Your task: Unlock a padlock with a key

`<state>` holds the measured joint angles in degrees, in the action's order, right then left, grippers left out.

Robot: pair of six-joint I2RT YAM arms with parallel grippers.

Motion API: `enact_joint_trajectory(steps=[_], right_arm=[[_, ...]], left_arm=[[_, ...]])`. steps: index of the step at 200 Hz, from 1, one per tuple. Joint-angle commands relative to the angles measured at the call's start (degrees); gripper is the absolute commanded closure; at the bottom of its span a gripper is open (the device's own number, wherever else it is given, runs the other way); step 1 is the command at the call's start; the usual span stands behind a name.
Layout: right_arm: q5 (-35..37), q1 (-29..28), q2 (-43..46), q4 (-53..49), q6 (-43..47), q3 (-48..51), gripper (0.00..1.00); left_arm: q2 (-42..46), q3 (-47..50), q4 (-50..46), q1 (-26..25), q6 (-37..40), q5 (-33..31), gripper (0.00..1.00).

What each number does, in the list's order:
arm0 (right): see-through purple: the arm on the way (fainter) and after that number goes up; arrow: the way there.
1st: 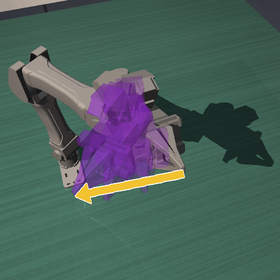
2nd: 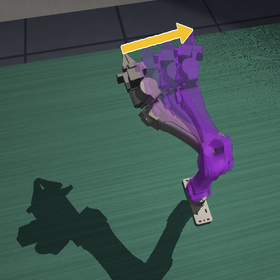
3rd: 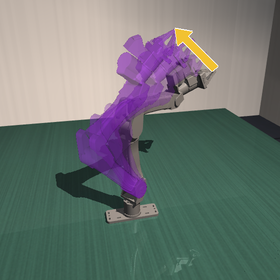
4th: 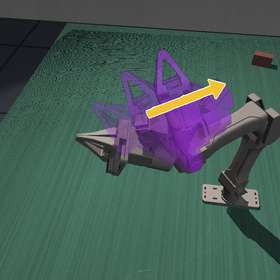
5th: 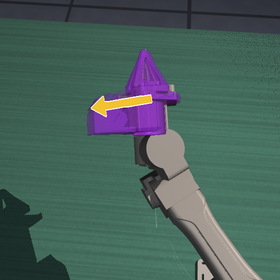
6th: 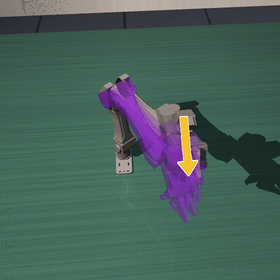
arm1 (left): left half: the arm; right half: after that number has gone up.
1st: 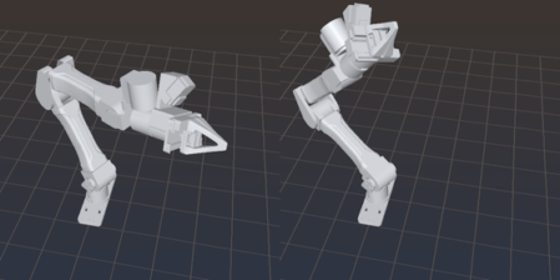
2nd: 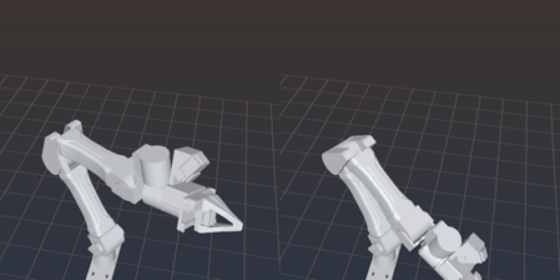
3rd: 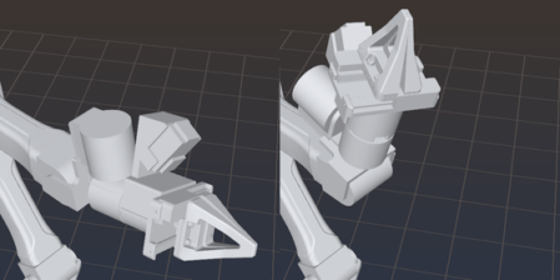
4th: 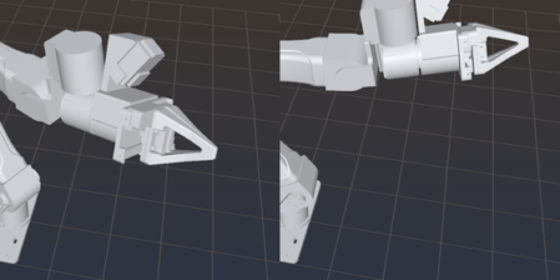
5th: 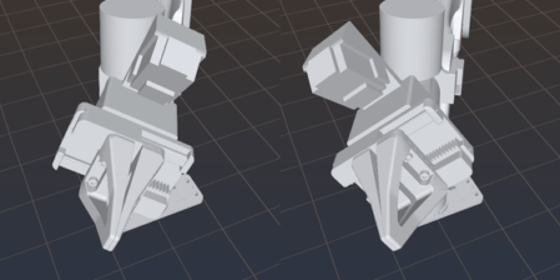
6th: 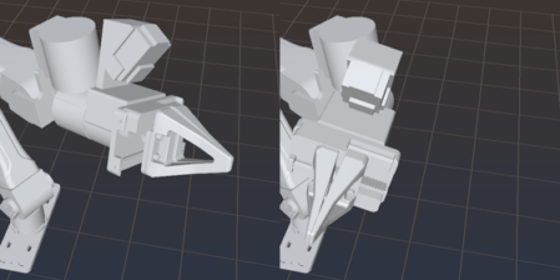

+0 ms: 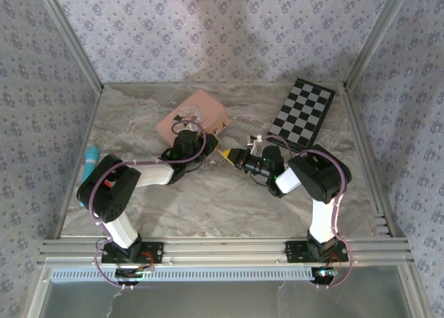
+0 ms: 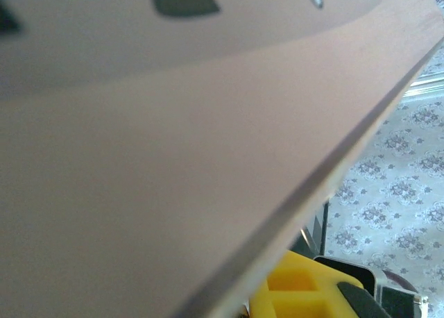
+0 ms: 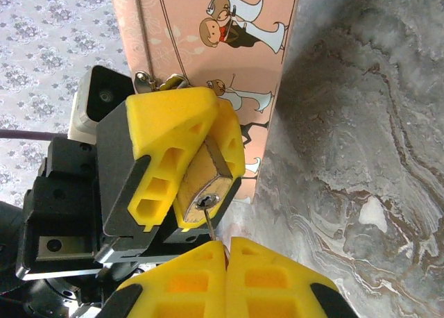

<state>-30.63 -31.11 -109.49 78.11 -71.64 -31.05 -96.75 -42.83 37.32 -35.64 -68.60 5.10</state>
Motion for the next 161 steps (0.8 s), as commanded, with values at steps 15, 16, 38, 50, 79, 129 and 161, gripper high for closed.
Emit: enact_joint_trajectory(steps=[15, 16, 38, 50, 79, 129, 161], right_arm=[[0.6, 0.1, 0.7, 1.6, -0.1, -1.4, 1.00], [0.7, 0.0, 0.7, 1.7, -0.1, -1.4, 1.00], [0.6, 0.1, 0.9, 1.7, 0.1, -1.5, 1.00], [0.5, 0.2, 0.9, 1.7, 0.0, -1.6, 1.00], [0.5, 0.4, 1.9, 1.7, 0.0, -1.3, 1.00], [0.4, 0.3, 3.0, 1.7, 0.3, -1.0, 1.00], [0.2, -0.1, 1.9, 1.7, -0.1, -1.8, 1.00]], left_arm=[[2.4, -0.2, 6.0, -0.7, 0.3, 1.1, 1.00], [2.4, -0.3, 6.0, -0.7, 0.3, 1.1, 1.00], [2.3, -0.3, 6.1, -0.7, 0.3, 1.3, 1.00], [2.3, -0.4, 6.1, -0.8, 0.4, 1.4, 1.00], [2.4, -0.1, 5.9, -0.9, 0.7, 1.3, 1.00], [2.3, 0.0, 5.6, -0.9, 1.2, 0.7, 1.00], [2.4, 0.0, 5.9, -1.0, 1.1, 0.9, 1.00]])
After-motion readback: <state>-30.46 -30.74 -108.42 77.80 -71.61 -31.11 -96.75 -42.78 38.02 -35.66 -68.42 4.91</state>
